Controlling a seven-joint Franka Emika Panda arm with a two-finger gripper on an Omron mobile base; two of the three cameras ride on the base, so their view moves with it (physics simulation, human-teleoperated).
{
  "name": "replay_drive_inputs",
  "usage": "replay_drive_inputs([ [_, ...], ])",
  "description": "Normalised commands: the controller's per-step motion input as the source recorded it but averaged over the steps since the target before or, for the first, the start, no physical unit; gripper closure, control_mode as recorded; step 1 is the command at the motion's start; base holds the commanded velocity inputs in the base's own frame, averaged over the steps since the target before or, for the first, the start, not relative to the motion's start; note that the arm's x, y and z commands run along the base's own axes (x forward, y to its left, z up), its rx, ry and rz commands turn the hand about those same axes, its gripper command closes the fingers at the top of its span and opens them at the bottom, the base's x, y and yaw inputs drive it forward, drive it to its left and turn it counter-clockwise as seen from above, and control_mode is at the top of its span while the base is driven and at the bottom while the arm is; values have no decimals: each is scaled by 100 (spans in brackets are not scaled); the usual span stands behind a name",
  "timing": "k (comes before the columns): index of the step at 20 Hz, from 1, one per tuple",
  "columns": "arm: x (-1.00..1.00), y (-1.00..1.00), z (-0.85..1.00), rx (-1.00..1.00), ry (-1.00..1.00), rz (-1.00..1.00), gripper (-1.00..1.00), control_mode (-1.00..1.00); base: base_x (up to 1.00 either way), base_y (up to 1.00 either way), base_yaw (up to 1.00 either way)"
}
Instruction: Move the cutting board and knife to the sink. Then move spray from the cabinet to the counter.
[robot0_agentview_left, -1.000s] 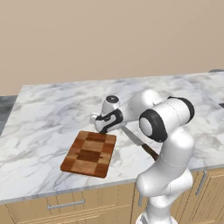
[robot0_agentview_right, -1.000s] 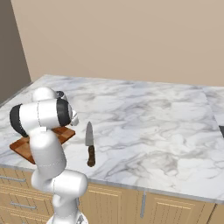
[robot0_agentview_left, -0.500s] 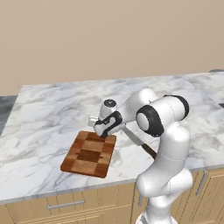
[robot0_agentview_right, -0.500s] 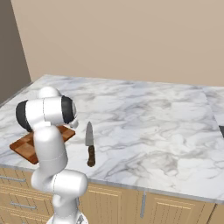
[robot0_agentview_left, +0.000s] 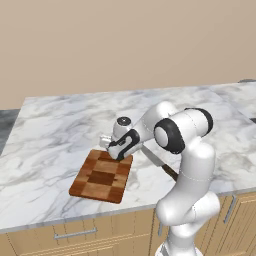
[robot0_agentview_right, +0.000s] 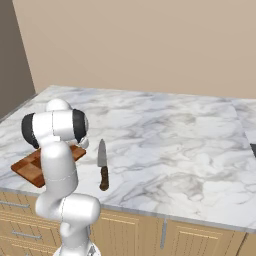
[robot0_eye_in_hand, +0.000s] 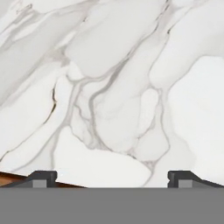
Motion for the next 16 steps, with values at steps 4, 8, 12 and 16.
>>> replay_drive_inputs([
  [4, 0, 3, -16, 0, 0, 0, -100, -100, 0, 0, 0],
  [8, -9, 4, -15, 0, 0, 0, -100, -100, 0, 0, 0],
  [12, -40, 11, -17, 0, 0, 0, -100, -100, 0, 0, 0],
  [16, -55, 22, -21, 0, 0, 0, -100, -100, 0, 0, 0],
])
